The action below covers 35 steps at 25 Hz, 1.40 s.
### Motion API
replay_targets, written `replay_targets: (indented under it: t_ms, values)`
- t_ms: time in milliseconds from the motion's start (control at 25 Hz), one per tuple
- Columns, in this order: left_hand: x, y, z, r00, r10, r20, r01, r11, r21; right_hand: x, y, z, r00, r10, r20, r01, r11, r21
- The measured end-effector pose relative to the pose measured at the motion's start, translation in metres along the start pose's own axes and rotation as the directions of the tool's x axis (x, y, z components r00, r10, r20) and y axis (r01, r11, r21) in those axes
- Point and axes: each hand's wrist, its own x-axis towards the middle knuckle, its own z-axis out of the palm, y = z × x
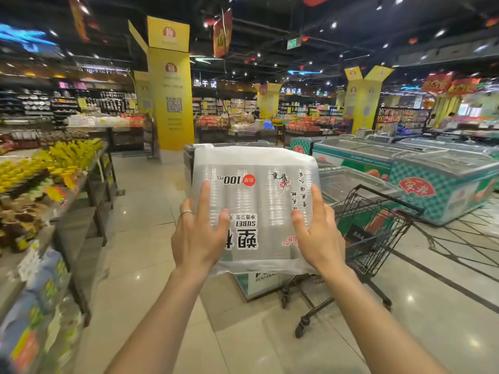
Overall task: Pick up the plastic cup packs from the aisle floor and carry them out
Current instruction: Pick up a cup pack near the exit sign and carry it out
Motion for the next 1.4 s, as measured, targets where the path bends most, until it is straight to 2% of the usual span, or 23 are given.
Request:
replay_targets:
  t_ms: [280, 520, 800, 1040, 1400]
  values:
    - [0.105, 0.000, 0.095, 0.994, 0.076, 0.075, -0.072, 0.996, -0.053, 0.094, 0.032, 0.053, 0.992, 0.095, -0.081, -0.100, 0.993, -0.066]
    - [0.151, 0.029, 0.193, 0.972, 0.178, 0.150, -0.158, 0.977, -0.141, 0.151, 0.098, 0.066, 0.977, 0.159, -0.144, -0.173, 0.981, -0.089]
    - [0.185, 0.104, 0.326, 0.958, 0.214, 0.188, -0.200, 0.976, -0.091, 0.241, 0.220, 0.066, 0.965, 0.193, -0.175, -0.210, 0.974, -0.083]
    - [0.217, 0.212, 0.459, 0.958, 0.188, 0.217, -0.170, 0.981, -0.098, 0.350, 0.355, 0.039, 0.968, 0.193, -0.160, -0.206, 0.976, -0.069]
    - [0.254, 0.305, 0.593, 0.950, 0.172, 0.260, -0.155, 0.984, -0.084, 0.458, 0.476, 0.017, 0.972, 0.197, -0.130, -0.208, 0.975, -0.075]
